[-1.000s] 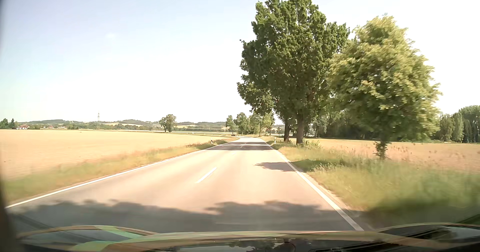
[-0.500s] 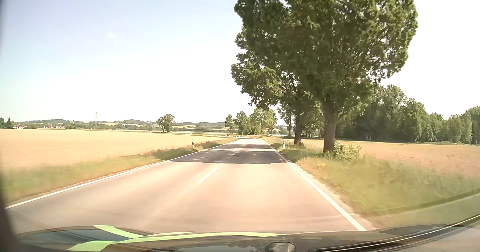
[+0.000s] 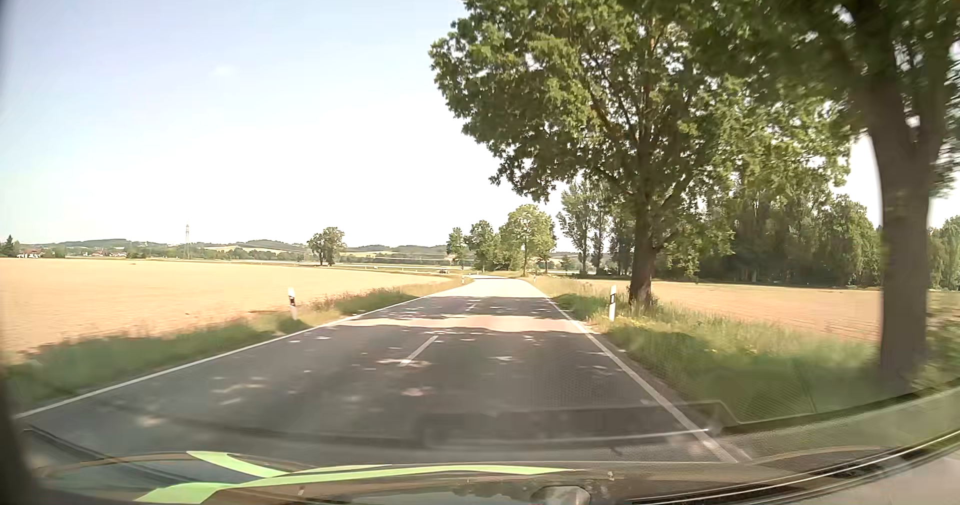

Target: Follow the waypoints while adhering to traffic rules and regulations

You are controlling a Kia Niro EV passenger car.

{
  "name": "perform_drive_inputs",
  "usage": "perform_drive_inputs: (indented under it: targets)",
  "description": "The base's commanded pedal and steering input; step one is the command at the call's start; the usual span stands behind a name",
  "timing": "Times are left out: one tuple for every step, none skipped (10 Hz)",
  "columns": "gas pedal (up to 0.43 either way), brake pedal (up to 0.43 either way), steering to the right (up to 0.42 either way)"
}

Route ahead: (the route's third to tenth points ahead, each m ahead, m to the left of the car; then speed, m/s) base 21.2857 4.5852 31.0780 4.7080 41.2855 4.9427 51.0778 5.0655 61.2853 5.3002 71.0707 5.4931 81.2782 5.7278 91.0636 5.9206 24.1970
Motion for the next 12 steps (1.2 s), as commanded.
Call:
perform_drive_inputs:
  targets:
    - [0.15,0.0,-0.001]
    - [0.13,0.0,-0.001]
    - [0.13,0.0,-0.001]
    - [0.098,0.0,-0.001]
    - [0.087,0.0,-0.001]
    - [0.087,0.0,-0.001]
    - [0.087,0.0,-0.001]
    - [0.087,0.0,-0.002]
    - [0.087,0.0,-0.001]
    - [0.087,0.0,-0.001]
    - [0.079,0.0,0.0]
    - [0.067,0.0,0.004]
